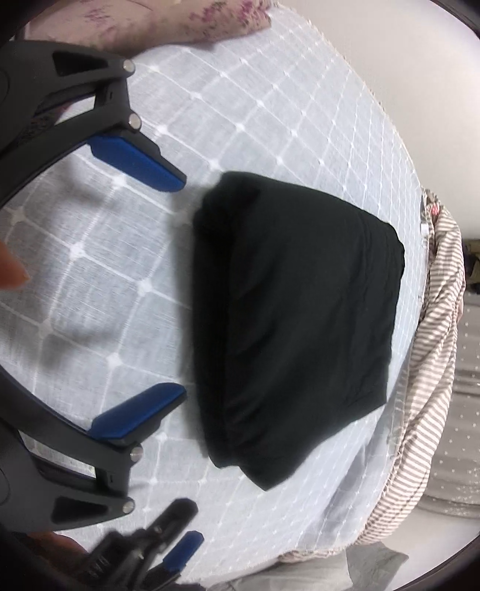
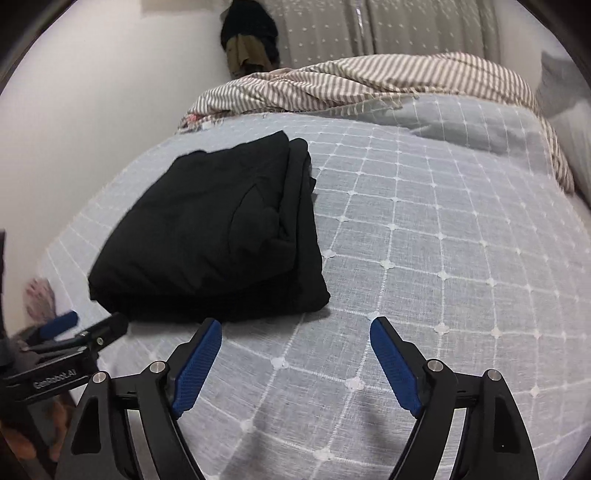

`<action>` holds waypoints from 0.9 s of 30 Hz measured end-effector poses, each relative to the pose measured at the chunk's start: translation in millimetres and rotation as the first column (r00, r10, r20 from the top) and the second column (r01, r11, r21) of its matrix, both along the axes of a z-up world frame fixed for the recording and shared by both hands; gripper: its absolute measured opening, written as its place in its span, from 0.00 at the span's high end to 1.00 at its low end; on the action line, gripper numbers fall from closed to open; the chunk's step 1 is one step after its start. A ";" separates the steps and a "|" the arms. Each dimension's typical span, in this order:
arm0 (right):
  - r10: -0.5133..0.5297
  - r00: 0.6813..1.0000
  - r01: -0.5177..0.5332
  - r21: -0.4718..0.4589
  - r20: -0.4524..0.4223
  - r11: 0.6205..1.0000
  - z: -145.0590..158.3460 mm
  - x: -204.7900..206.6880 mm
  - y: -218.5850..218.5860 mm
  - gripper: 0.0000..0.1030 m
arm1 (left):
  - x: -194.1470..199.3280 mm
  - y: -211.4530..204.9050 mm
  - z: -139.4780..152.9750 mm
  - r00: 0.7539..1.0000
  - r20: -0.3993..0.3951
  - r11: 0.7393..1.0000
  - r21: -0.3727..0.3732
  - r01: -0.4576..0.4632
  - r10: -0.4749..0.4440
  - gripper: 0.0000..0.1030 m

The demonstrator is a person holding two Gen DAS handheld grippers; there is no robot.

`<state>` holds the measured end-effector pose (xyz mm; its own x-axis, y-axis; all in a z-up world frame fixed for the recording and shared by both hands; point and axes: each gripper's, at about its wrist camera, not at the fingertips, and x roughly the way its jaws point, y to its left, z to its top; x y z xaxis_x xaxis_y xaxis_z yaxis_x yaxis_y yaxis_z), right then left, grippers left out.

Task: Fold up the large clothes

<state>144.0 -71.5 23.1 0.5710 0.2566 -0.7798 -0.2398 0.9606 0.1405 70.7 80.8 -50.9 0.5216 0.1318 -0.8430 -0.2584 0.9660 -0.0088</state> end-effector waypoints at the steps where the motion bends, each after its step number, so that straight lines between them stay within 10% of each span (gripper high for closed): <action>1: 0.012 1.000 -0.011 -0.020 0.002 1.000 -2.0 -1.6 3.3 0.18 | 1.3 -5.8 0.5 1.000 -0.002 1.000 0.002 -0.004 0.004 0.00; 27: 0.080 0.996 -0.083 -0.083 -0.044 0.993 -22.4 -6.6 17.6 0.18 | -4.3 -5.5 -0.7 0.999 -0.015 0.999 -0.006 -0.035 0.035 0.00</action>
<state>137.4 -53.9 0.7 0.5186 0.2329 -0.8227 -0.3134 0.9470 0.0706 66.5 75.3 -51.6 0.5043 0.1448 -0.8513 -0.2920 0.9564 -0.0103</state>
